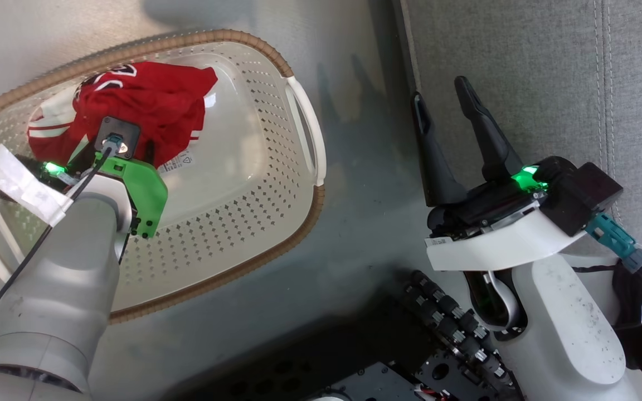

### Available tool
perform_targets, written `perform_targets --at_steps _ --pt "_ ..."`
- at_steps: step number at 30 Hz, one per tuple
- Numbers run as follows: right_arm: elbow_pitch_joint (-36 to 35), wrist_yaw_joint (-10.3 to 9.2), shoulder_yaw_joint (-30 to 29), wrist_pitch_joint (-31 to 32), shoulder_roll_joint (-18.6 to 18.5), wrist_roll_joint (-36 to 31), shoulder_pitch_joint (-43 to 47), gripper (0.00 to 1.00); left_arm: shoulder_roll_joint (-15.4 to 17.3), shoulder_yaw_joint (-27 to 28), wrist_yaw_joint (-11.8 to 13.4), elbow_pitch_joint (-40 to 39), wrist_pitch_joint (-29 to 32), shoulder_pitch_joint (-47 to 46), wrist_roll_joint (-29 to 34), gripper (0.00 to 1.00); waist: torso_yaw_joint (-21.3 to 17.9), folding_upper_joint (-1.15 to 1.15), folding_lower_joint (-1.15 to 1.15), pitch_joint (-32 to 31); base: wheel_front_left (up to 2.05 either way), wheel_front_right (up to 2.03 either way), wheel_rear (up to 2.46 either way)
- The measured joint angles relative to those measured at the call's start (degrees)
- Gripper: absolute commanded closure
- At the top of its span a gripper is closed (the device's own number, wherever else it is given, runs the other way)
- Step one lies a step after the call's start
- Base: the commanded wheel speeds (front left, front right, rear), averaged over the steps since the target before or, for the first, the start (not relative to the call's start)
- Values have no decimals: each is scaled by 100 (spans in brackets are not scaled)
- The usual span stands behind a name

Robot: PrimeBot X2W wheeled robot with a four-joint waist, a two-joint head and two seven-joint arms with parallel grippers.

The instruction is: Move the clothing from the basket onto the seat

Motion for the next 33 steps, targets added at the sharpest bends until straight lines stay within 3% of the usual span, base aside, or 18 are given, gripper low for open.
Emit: perform_targets --at_steps 14,15,16,17,33 --pt "-27 0 29 0 1 60 37 0 -8 -45 -113 52 542 -105 -151 0 -101 0 -1 176 0 0 0" --pt "-32 1 24 0 1 59 52 0 -11 -49 -130 55 592 -108 -162 4 -104 0 -1 174 0 0 0" --pt "-32 0 20 0 0 58 65 0 -11 -76 -157 54 586 -113 -160 63 -109 0 -1 173 0 0 0" --pt "-33 0 19 0 0 58 76 0 -11 -84 -167 59 582 -114 -160 100 -113 0 -1 173 0 0 0" --pt "5 0 -51 -1 2 -77 6 0 -8 -112 -277 76 -29 -209 -358 100 -135 0 -1 1 0 0 0"
